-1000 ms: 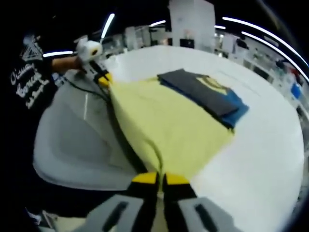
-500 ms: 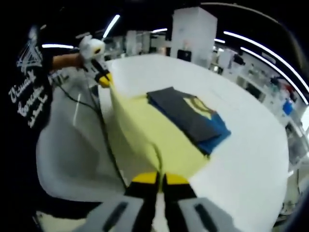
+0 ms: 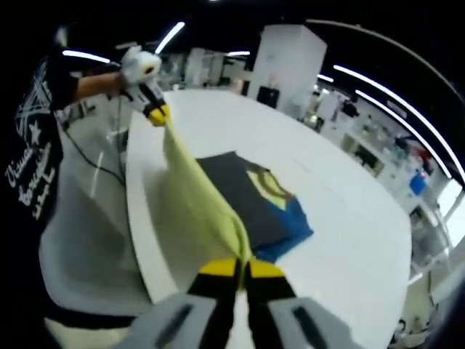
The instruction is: Fold the garment on the visible template until the final outline fits inside the template.
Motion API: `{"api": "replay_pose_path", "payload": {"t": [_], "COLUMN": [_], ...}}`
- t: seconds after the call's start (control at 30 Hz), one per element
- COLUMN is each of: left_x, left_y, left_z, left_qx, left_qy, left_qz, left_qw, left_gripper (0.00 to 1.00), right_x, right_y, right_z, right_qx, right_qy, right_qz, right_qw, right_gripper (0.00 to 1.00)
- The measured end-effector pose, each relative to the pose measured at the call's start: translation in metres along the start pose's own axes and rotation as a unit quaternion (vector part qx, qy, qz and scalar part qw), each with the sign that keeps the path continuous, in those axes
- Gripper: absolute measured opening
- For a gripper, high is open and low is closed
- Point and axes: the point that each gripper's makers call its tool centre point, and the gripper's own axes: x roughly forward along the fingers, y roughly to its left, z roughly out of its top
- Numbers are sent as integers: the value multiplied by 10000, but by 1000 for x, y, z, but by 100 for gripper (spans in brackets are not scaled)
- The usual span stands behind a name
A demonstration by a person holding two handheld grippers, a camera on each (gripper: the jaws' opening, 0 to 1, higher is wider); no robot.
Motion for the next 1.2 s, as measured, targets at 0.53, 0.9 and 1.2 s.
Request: {"api": "replay_pose_path", "payload": {"t": [0.53,0.9,1.2], "left_x": [29,49,74], "left_y": [56,93,118], "left_z": [39,62,50], "left_qx": [53,-19,-225], "left_qy": [-355,-559,-401], "left_qz": [479,759,778], "left_qw": [9982,9955,9959], "left_gripper": [0,0,0], "right_x": [24,46,74], "right_y": [-60,-103,-124], "right_z": [32,49,44], "right_qx": [-30,-514,-278], "right_qy": [-127,-15,81], "right_qz": [-512,-964,-930], "right_qw": [9986,9940,9953], "right_gripper": [0,0,0]}}
